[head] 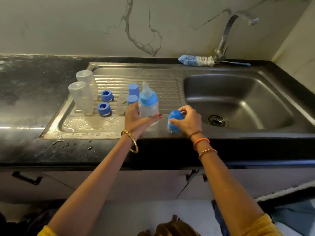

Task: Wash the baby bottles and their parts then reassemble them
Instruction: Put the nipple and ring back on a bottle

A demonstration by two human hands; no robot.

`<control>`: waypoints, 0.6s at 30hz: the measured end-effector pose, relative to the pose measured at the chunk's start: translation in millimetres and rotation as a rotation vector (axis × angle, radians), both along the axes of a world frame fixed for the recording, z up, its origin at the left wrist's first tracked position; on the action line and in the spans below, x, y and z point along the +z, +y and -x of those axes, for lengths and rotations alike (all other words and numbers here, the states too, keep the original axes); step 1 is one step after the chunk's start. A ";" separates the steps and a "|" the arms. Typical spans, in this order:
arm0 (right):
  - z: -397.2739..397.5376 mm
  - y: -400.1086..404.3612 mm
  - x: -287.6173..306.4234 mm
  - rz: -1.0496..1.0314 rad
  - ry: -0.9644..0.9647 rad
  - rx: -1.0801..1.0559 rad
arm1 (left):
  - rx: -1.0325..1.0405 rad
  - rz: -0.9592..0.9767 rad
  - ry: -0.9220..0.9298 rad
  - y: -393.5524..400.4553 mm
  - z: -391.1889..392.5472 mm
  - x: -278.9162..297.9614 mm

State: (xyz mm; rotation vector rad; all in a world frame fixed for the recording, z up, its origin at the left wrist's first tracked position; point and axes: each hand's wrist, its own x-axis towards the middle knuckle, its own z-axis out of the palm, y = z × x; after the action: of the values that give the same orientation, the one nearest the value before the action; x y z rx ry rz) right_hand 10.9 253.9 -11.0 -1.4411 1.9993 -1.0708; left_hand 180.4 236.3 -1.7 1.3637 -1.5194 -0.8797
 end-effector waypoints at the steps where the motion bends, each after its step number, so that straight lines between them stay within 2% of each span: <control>1: 18.2 -0.4 1.9 -0.020 -0.007 -0.015 | -0.021 -0.013 0.003 -1.7 12.7 -0.9; 3: 50.3 -3.7 12.1 -0.039 -0.091 -0.034 | -0.061 -0.031 0.013 -3.9 35.6 1.2; 6: 91.6 -5.3 51.6 0.082 -0.341 -0.054 | -0.106 -0.051 0.053 -12.6 64.0 6.5; 9: 126.0 4.4 93.8 0.254 -0.723 -0.001 | -0.153 -0.076 0.058 -21.5 85.6 11.0; 11: 145.1 4.8 93.5 0.356 -0.978 0.003 | -0.159 -0.087 0.050 -26.3 98.1 11.5; 12: 148.1 1.3 85.3 0.298 -0.952 -0.056 | -0.162 -0.085 0.048 -27.2 103.6 12.8; 13: 148.7 -2.7 71.5 0.151 -0.733 -0.193 | -0.160 -0.086 0.038 -27.0 109.3 13.0; 14: 149.1 -5.6 54.1 -0.037 -0.475 -0.234 | -0.158 -0.081 0.026 -26.8 113.5 12.9; 15: 149.8 -9.4 33.7 -0.139 -0.204 -0.303 | -0.157 -0.080 -0.001 -26.5 116.5 12.3; 16: 148.7 -9.1 19.7 -0.140 -0.027 -0.366 | -0.165 -0.078 -0.036 -25.9 119.7 12.0; 17: 146.6 -7.1 16.9 -0.096 0.048 -0.394 | -0.172 -0.072 -0.073 -25.7 121.3 12.3; 18: 146.6 -7.4 17.4 -0.004 0.003 -0.424 | -0.178 -0.072 -0.096 -25.4 123.2 10.4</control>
State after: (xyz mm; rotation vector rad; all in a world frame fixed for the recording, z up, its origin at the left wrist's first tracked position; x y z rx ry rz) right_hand -135.8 246.5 6.4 -1.0354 2.3705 -1.2281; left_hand 57.1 211.0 8.7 1.3537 -1.7185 -0.9989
